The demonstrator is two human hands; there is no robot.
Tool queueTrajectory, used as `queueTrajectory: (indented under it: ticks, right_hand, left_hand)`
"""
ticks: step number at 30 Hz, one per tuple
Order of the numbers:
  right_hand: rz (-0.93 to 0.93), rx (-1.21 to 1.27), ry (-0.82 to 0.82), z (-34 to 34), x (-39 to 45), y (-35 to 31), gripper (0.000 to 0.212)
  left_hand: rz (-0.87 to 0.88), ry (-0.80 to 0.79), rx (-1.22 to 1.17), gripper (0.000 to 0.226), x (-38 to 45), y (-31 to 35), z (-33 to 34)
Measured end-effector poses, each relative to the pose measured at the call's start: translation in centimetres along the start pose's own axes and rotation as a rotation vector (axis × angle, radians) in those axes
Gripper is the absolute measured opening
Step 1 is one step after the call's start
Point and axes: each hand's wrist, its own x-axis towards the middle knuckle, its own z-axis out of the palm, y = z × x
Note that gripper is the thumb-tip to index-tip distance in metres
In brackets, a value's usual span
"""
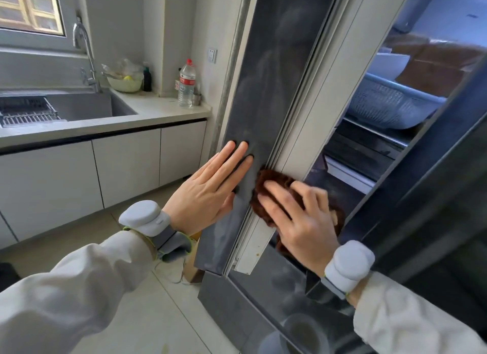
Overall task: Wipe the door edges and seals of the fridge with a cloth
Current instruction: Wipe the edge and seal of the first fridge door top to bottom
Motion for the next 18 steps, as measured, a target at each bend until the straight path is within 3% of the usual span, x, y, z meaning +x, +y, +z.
queueTrajectory:
  ticks: [10, 13, 18]
  right_hand:
    - [-0.094, 0.052, -0.241, 0.5, -3.5, -3.8, 0.042]
    - [-0.046, 0.082, -0.194, -1.0, -1.4, -1.9, 0.029]
    - [0.048, 0.012, -0.137, -2.7, 1.8, 1.3, 0.031]
  left_hand:
    - [0.001, -0.052, 0.063, 0.068, -0.1, 0.3, -0.4]
    - [0.010, -0.061, 0.072, 0.071, -0.2, 0.3, -0.5]
    - [-0.002, -0.068, 0.084, 0.077, -0.7, 0.8, 0.0]
